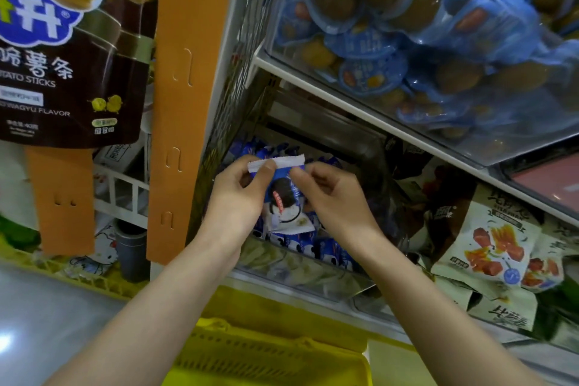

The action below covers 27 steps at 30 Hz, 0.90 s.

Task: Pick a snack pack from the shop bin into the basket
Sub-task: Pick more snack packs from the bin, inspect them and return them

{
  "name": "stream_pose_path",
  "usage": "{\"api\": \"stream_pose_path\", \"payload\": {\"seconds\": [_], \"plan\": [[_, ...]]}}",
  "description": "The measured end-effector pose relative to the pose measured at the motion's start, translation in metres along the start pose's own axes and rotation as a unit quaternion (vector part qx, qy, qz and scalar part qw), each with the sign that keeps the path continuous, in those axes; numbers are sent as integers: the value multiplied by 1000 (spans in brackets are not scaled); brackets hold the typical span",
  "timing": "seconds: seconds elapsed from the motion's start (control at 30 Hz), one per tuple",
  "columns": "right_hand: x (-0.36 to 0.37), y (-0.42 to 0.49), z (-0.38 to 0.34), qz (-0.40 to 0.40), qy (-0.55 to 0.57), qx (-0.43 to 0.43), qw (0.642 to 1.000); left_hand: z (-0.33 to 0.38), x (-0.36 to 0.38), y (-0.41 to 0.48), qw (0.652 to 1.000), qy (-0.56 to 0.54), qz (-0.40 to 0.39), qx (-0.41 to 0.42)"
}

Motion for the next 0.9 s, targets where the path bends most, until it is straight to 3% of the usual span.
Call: {"api": "stream_pose_path", "payload": {"seconds": [0.13,0.3,0.4,0.53,0.63,0.73,0.9], "plan": [[-4,-8,3,-40,29,51,997,-1,0,-1,995,-68,26,-75],[-9,-11,2,65,70,27,995,3,3,-3,983,-117,-58,-130],[-6,-11,4,74,86,15,993,0,3,-6,987,-63,-100,-112],[-3,-5,7,27,92,8,995,-1,-3,-6,996,-17,-83,-36],[-8,17,26,82,26,10,996,-1,-8,-1,998,-1,-66,-4],[-16,59,64,163,-131,56,976,-2,-7,3,997,-29,-62,-24],[-13,115,109,151,-254,168,941,-4,-6,8,992,-57,-74,-82]]}}
Point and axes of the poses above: each hand's wrist, its own y-axis towards the middle knuckle, its own x-axis out of the palm, z = x × y, the point moved 1 cm from there along y, towards the middle knuckle, and after that the axes turned 10 degrees about z, right-handed, at the moved point
